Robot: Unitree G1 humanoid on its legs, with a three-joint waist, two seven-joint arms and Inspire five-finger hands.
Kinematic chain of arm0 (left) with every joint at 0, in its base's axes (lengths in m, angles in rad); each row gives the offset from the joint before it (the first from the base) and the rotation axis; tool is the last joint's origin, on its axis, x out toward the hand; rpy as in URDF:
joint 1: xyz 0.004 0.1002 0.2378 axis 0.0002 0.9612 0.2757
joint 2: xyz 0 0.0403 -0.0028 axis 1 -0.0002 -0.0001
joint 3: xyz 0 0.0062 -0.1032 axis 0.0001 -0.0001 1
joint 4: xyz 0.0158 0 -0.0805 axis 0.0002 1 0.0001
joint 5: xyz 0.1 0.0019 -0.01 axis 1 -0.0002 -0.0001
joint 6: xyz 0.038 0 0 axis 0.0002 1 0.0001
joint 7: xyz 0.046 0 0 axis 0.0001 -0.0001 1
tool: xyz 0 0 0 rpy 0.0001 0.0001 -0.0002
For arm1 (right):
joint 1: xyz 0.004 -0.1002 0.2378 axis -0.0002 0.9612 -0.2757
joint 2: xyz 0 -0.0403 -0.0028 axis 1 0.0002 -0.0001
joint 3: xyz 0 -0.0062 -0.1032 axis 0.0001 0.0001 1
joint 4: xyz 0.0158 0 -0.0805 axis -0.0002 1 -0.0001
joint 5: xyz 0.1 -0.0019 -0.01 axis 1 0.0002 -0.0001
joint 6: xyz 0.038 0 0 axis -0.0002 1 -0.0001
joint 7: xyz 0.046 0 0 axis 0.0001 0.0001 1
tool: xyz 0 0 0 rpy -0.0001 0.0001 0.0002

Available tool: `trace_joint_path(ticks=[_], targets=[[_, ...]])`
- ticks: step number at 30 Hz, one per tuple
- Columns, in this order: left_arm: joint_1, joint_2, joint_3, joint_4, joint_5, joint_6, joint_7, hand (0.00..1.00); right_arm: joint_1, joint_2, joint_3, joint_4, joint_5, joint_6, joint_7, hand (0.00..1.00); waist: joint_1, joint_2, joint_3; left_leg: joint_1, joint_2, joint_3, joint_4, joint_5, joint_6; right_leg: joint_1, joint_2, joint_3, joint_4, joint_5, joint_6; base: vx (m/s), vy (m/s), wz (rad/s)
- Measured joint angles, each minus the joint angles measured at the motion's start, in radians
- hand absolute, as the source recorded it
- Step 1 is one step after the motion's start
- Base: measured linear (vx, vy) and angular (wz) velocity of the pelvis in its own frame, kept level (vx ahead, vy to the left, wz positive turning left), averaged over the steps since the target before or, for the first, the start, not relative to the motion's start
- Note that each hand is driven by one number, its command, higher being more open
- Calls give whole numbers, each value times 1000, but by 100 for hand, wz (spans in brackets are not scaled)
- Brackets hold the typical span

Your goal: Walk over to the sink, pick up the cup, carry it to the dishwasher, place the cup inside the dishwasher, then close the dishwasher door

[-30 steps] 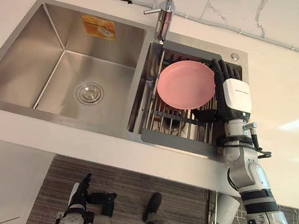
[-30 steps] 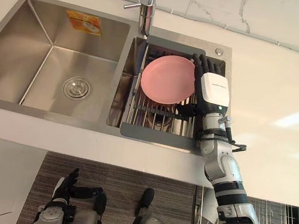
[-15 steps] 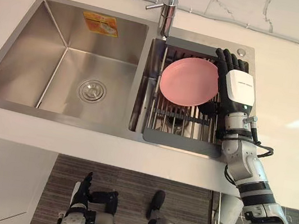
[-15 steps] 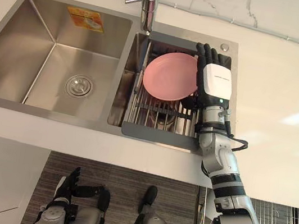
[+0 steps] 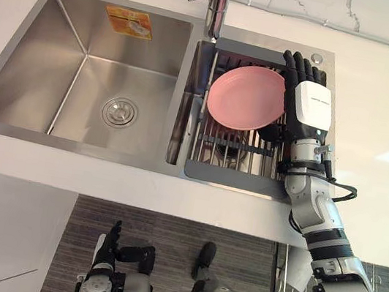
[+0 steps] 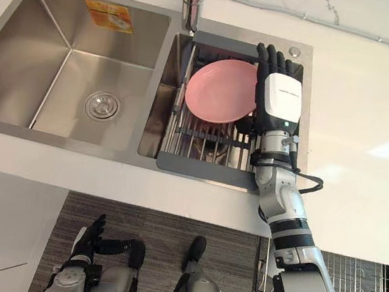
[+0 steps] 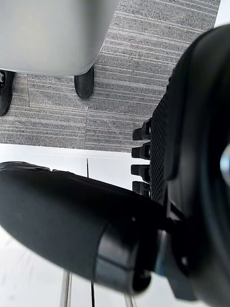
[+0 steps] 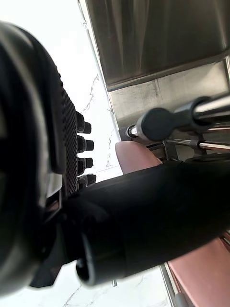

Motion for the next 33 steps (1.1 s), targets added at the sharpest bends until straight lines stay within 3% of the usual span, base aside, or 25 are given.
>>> trace_joint_path(ticks=[1,2,15,30,33], targets=[[-2,-1,-1,0,0,0,0,100,-8,-6,8,0,0,0,0,100,0,2,3,-1,1,0,2,0,0,0,2,0,0,1,-1,0,0,0],[-2,-2,-1,0,0,0,0,100,-15,-10,18,1,0,2,0,0,0,5,4,-3,3,0,3,0,0,0,4,0,-3,2,-4,0,0,0],[-21,-9,-1,16,0,-1,1,100,-109,-9,106,-2,0,1,3,0,7,31,20,-18,35,0,15,0,-6,0,45,-7,-24,10,-25,0,0,0],[-28,-18,-1,26,1,4,6,100,-105,-29,110,-6,50,2,28,0,11,35,19,-5,45,2,21,3,-20,17,54,-10,-24,8,-38,16,54,1],[-30,-19,0,29,1,10,9,100,-54,-31,87,-74,52,2,28,0,11,36,19,-1,44,3,19,3,-20,19,54,-9,-24,8,-38,12,69,0]])
